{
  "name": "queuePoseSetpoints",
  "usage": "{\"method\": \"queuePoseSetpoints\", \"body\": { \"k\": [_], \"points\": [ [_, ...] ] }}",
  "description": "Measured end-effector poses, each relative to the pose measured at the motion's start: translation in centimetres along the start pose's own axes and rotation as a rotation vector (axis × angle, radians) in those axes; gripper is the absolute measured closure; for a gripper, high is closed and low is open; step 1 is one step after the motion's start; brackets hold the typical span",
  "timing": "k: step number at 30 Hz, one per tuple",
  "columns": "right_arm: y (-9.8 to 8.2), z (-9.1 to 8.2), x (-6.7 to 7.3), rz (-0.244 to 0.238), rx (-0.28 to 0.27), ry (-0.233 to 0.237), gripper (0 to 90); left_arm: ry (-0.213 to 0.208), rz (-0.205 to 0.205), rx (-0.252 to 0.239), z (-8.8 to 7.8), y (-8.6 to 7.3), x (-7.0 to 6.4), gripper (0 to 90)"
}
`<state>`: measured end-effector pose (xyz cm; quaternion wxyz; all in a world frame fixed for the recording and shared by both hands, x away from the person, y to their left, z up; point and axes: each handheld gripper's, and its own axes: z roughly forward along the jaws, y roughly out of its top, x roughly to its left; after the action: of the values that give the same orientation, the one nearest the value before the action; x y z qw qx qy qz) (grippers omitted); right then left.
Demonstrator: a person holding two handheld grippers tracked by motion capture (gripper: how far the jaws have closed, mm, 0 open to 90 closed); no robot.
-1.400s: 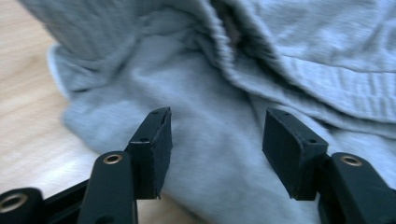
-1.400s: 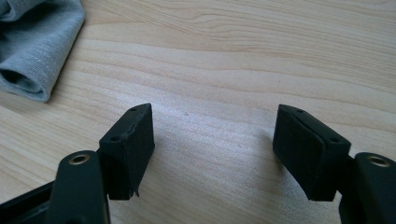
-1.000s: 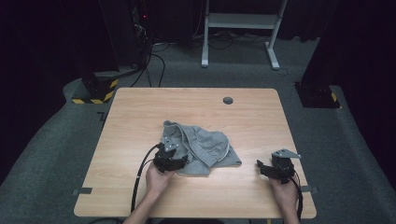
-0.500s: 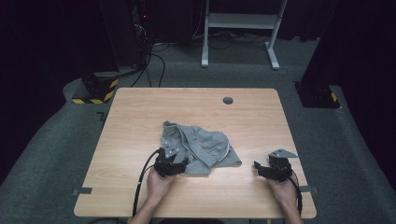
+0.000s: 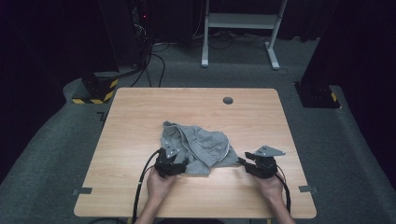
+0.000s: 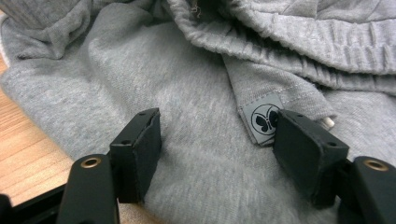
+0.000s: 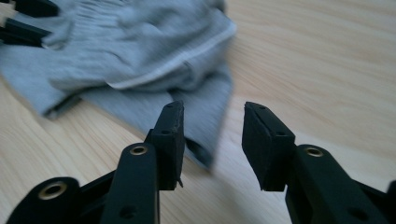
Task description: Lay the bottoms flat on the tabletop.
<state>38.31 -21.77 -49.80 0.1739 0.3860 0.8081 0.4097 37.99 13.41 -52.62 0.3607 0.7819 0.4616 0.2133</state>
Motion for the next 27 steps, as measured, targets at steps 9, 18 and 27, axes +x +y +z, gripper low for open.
{"method": "queuePoseSetpoints", "body": {
  "k": [9, 18, 27],
  "points": [
    [3.0, 2.9, 4.1, -0.126, 0.027, 0.106, 57.0, -0.001, -0.002, 0.000, 0.0, 0.0, 0.0, 32.5],
    [4.6, 5.5, 7.1, -0.159, 0.047, 0.149, 43.1, 0.001, 0.002, 0.000, 0.0, 0.0, 0.0, 32.1],
    [4.7, 7.4, 7.6, -0.204, 0.146, 0.166, 33.6, -0.002, 0.001, 0.000, 0.0, 0.0, 0.0, 31.9]
  ]
}}
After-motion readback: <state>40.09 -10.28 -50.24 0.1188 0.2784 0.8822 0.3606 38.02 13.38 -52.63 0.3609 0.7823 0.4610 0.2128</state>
